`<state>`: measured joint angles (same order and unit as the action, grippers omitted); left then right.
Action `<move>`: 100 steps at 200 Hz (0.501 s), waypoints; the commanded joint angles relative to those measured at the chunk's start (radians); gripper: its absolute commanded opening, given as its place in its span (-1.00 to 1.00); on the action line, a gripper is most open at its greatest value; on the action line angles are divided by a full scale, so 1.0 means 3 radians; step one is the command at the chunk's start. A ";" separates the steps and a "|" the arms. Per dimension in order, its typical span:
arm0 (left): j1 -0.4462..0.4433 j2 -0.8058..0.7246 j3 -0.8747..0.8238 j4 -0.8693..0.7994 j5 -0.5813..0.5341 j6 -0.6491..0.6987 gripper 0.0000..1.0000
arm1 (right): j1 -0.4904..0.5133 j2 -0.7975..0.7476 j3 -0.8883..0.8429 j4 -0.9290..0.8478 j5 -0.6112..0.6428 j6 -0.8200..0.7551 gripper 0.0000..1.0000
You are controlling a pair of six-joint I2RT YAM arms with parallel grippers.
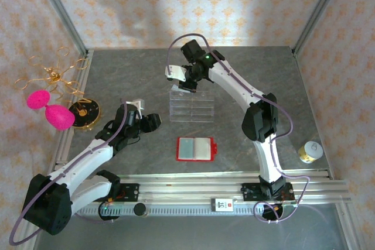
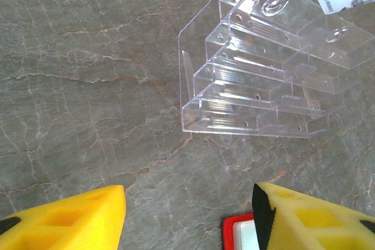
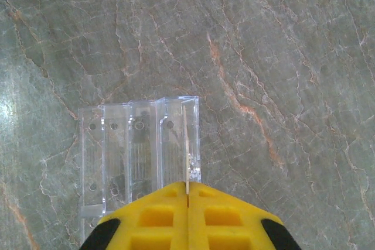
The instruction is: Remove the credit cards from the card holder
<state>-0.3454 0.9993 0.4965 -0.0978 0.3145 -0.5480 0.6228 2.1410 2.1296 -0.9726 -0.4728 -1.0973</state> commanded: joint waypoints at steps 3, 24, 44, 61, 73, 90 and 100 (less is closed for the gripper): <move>0.0037 0.0018 -0.0034 0.0109 0.0064 0.0022 0.21 | -0.0005 0.0123 -0.0068 -0.0028 0.0000 0.0012 -1.00; 0.0042 0.0030 -0.0039 0.0124 0.0087 0.0018 0.21 | -0.0005 0.0168 -0.0068 -0.0014 0.0040 0.0025 -1.00; 0.0042 0.0034 -0.0035 0.0127 0.0113 0.0022 0.20 | 0.0000 0.0187 -0.0051 -0.0025 0.0015 0.0022 -1.00; 0.0047 0.0034 -0.0039 0.0144 0.0149 0.0029 0.18 | 0.0019 0.0201 -0.0062 -0.0020 0.0041 0.0021 -1.00; 0.0047 0.0043 -0.0044 0.0165 0.0183 0.0029 0.15 | 0.0043 0.0203 -0.0085 -0.0012 0.0081 0.0015 -1.00; 0.0047 0.0064 -0.0064 0.0240 0.0278 0.0012 0.15 | 0.0075 0.0199 -0.0126 0.0036 0.0101 0.0041 -1.00; 0.0047 0.0084 -0.0065 0.0250 0.0312 0.0001 0.14 | 0.0084 0.0201 -0.0154 0.0103 0.0122 0.0082 -0.83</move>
<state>-0.3439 1.0107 0.4900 -0.0689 0.3626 -0.5488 0.6327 2.2028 2.1086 -0.9615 -0.4656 -1.0950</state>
